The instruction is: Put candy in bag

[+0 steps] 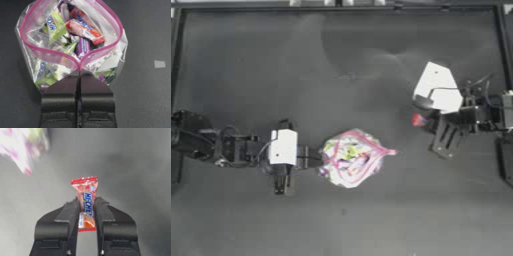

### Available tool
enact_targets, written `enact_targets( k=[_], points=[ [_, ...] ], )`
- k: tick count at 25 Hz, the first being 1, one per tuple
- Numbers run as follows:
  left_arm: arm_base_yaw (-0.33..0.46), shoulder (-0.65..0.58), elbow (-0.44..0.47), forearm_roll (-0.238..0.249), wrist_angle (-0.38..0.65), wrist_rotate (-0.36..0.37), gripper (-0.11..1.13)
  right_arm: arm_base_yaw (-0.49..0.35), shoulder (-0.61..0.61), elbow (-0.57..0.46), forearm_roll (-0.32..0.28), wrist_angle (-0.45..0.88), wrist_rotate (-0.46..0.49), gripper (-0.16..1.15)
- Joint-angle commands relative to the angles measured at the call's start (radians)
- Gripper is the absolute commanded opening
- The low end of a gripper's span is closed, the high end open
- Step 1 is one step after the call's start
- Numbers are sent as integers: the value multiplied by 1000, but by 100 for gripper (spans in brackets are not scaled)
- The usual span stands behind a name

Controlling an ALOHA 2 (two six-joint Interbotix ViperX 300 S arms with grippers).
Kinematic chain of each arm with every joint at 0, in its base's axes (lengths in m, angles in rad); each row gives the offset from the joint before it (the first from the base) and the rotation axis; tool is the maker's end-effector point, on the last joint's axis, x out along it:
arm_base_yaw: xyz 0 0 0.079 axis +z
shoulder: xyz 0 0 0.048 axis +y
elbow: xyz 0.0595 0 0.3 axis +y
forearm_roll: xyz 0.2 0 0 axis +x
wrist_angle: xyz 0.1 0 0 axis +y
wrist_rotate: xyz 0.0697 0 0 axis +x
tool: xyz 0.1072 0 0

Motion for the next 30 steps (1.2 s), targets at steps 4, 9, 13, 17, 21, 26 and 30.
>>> enact_targets(
  k=[4,9,13,17,21,26,30],
  points=[
    [2,-18,-18,-2,-3,0,9,60,46,-132,-49,-25,-11,51],
    [2,-18,-18,-2,-3,0,9,92,130,-193,-44,-86,-14,51],
    [2,-17,-18,-2,-3,0,9,112,195,-229,-44,-127,-15,51],
    [2,-18,-18,-2,-3,0,9,124,239,-265,-44,-141,-21,51],
    [2,-18,-18,-2,-5,0,9,126,284,-295,-40,-184,-37,51],
    [2,-18,-18,-2,-5,0,9,127,344,-304,-37,-244,-40,51],
    [3,-18,-18,-2,-5,0,9,127,377,-304,-32,-281,-40,51]
  ],
)
